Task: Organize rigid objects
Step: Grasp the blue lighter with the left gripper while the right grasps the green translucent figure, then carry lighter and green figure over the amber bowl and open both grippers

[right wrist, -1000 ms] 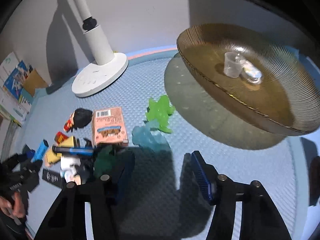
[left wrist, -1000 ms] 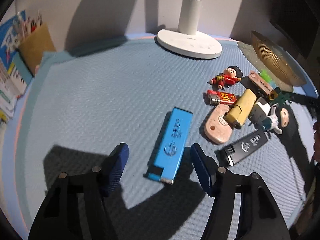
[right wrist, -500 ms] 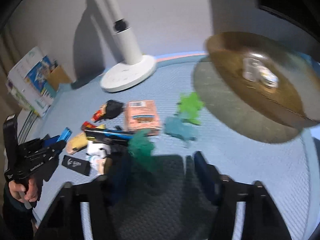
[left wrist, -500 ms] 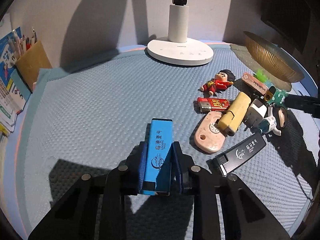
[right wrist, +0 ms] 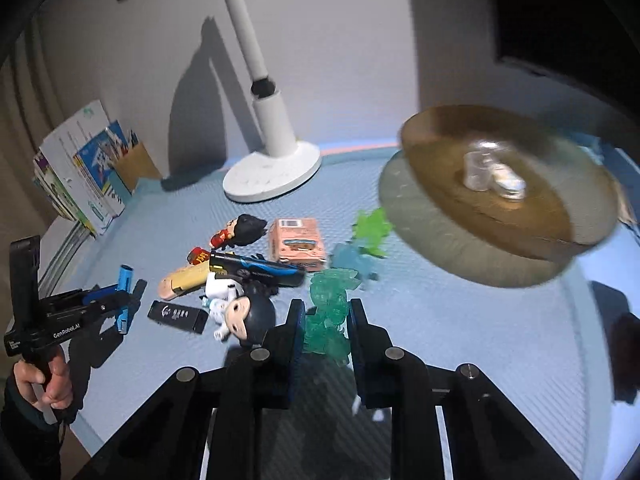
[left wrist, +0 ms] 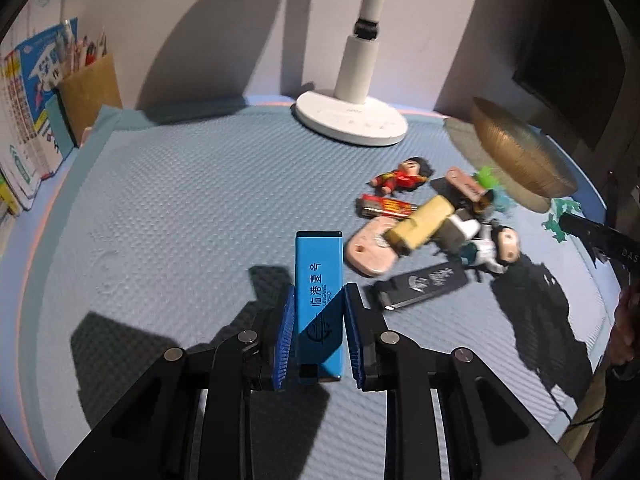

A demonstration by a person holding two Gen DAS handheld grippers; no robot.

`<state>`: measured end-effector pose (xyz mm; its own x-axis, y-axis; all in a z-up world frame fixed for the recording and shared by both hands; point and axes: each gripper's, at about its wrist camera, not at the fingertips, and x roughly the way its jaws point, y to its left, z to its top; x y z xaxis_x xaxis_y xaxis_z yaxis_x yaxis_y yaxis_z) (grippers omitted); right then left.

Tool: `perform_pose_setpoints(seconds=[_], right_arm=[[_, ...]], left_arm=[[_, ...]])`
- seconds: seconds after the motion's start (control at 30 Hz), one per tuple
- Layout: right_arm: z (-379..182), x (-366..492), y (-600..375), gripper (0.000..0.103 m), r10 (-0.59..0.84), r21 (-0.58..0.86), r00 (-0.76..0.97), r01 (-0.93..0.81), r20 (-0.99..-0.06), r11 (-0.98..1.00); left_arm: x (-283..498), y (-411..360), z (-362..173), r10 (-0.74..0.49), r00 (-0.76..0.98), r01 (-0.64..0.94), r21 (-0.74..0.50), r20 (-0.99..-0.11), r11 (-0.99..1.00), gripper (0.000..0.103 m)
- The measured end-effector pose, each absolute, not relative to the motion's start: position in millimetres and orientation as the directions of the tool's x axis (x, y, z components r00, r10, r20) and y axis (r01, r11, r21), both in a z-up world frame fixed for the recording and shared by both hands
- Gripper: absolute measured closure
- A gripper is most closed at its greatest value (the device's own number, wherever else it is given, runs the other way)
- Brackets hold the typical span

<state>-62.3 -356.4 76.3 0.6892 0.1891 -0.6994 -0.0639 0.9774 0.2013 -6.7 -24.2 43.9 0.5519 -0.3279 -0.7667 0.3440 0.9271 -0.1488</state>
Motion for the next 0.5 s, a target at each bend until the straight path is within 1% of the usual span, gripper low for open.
perform_pose_setpoints(seconds=[0.13, 0.27, 0.4, 0.5], right_arm=[[74.2, -84.9, -369.9, 0.082, 0.179, 0.225, 0.698, -0.027, -0.694, 0.974], [70.3, -101.9, -388.6, 0.082, 0.199, 0.288, 0.704, 0.007, -0.682, 0.958], [91.3, -116.5, -408.4, 0.082, 0.174, 0.301, 0.752, 0.034, -0.635, 0.953], [120.2, -127.8, -423.1, 0.082, 0.114, 0.271, 0.803, 0.06, -0.585, 0.961]], left_arm=[[-20.7, -36.8, 54.7, -0.334, 0.563, 0.368, -0.132, -0.756, 0.92, 0.082], [-31.7, -52.0, 69.1, -0.345, 0.578, 0.39, -0.121, -0.74, 0.913, 0.082], [-40.9, -73.8, 97.6, -0.381, 0.605, 0.43, -0.116, -0.699, 0.895, 0.082], [-42.8, -94.7, 124.8, -0.417, 0.628, 0.469, -0.108, -0.657, 0.877, 0.082]])
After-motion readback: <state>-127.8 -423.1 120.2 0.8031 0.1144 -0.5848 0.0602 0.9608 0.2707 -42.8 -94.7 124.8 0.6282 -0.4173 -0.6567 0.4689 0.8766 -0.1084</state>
